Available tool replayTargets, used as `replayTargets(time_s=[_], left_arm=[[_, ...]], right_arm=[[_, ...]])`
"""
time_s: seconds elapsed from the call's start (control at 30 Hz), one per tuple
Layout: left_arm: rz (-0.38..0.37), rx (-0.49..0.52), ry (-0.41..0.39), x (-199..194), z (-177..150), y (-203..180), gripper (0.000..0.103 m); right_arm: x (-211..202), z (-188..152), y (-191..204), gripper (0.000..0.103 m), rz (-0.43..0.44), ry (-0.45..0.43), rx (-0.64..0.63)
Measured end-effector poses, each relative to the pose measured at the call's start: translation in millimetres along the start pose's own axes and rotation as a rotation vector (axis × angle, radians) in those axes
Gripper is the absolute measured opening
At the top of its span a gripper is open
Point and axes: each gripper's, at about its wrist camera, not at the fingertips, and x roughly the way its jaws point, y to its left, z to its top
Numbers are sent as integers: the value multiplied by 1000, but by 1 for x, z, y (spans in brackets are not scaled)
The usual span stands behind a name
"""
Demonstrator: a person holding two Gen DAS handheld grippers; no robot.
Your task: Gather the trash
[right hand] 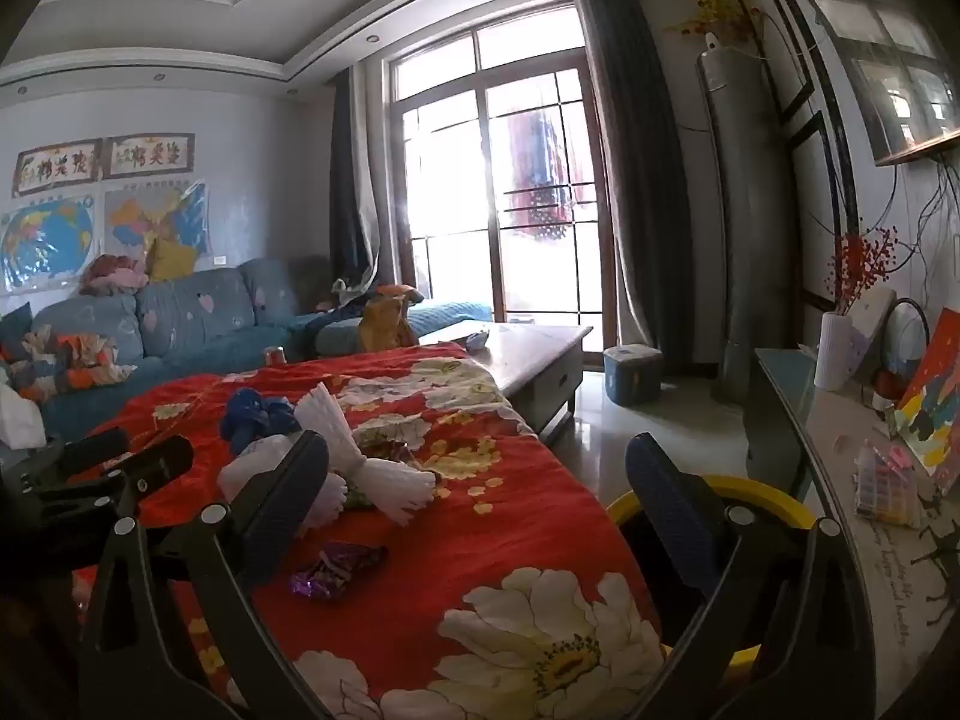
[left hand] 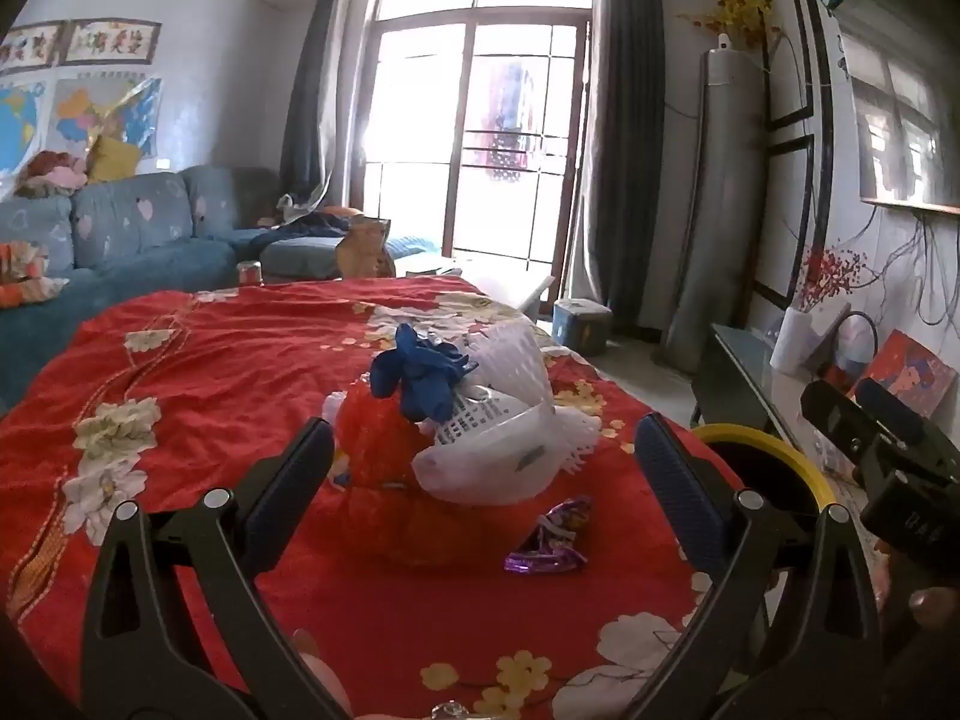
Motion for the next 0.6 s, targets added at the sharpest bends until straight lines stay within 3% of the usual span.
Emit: replayTargets(time_s=[0.6], left_arm=[[-2,1,-2,0,0,0,92]], right_arm=[[1,-1,3,97,-1,8,-14]])
